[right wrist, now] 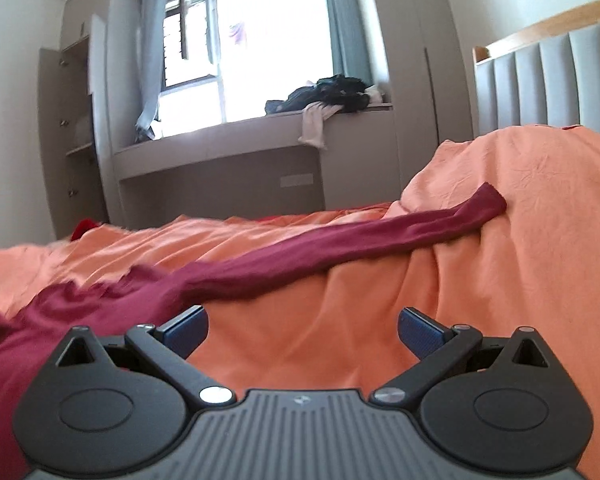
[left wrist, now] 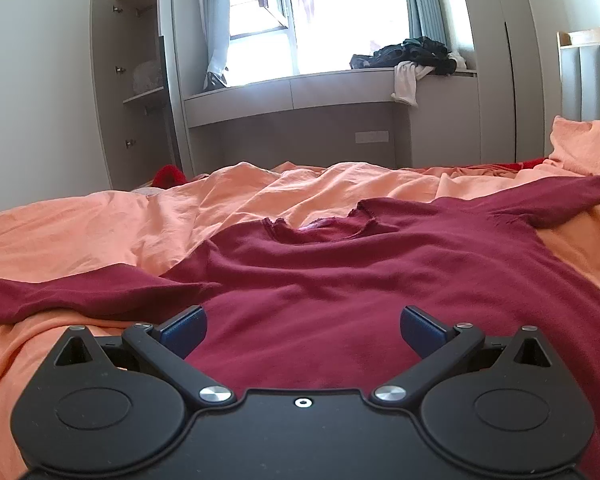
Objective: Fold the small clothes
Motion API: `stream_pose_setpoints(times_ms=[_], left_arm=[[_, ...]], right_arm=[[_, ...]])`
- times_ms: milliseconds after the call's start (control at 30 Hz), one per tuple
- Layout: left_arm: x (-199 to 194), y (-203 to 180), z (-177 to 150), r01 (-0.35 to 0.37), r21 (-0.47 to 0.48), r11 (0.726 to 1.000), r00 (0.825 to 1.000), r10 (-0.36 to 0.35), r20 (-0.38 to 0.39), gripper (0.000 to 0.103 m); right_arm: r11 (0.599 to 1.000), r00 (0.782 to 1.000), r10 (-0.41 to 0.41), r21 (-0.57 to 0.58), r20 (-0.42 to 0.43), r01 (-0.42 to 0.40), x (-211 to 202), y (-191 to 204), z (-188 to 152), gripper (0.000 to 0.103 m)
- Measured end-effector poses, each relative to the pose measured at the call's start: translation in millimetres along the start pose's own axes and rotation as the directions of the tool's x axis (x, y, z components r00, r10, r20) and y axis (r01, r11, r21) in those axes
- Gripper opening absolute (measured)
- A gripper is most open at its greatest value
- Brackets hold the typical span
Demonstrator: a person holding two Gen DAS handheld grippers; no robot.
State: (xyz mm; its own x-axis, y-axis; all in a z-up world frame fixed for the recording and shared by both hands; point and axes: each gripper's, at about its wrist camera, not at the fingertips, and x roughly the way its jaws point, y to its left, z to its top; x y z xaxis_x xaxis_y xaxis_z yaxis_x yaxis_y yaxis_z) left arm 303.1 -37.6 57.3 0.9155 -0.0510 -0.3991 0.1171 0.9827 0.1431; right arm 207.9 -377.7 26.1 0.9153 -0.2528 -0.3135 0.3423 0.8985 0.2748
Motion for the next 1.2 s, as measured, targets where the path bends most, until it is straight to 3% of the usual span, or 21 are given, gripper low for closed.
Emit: stream_pose_setpoints(times_ms=[133, 333, 600, 767, 867, 967, 1033, 1100, 1200], left_arm=[[8, 7, -2, -0.008, -0.006, 1.000, 1.000, 0.008, 0.000, 0.103], [16, 14, -6, 0.006, -0.034, 0.999, 1.000, -0.007, -0.021, 0.103], [23, 17, -15, 0.034, -0.057, 0.998, 0.998, -0.036, -0.042, 0.103], [28, 21, -16, 0.043, -0.090, 0.995, 0.997, -0.048, -0.063, 0.103], [28, 20, -17, 0.041, -0.092, 0.995, 0.997, -0.046, -0.060, 0.103], [28, 17, -18, 0.031, -0.072, 0.997, 0.998, -0.035, -0.047, 0.103], [27, 15, -16, 0.033, -0.059, 0.998, 0.999, -0.036, -0.040, 0.103], [28, 16, -14, 0.043, -0.060, 0.997, 0.998, -0.045, -0.036, 0.103], [25, 23, -10, 0.049, -0.091, 0.995, 0.998, -0.052, -0.024, 0.103]], right_arm=[[0.996, 0.999, 0.001, 0.085, -0.050, 0.003, 36, -30, 12, 0.103], [0.987, 0.993, -0.086, 0.126, -0.076, 0.096, 78, -72, 21, 0.103], [0.962, 0.989, -0.141, 0.230, -0.051, 0.149, 119, -127, 42, 0.103], [0.942, 0.974, -0.226, 0.255, -0.003, 0.219, 146, -150, 57, 0.099], [0.920, 0.960, -0.281, 0.284, 0.005, 0.268, 163, -158, 67, 0.090], [0.904, 0.932, -0.362, 0.241, -0.007, 0.353, 179, -157, 73, 0.068], [0.895, 0.918, -0.396, 0.219, -0.012, 0.389, 185, -153, 74, 0.031], [0.897, 0.919, -0.395, 0.217, -0.001, 0.386, 185, -150, 76, 0.010], [0.914, 0.922, -0.377, 0.196, 0.091, 0.355, 169, -129, 87, 0.008]])
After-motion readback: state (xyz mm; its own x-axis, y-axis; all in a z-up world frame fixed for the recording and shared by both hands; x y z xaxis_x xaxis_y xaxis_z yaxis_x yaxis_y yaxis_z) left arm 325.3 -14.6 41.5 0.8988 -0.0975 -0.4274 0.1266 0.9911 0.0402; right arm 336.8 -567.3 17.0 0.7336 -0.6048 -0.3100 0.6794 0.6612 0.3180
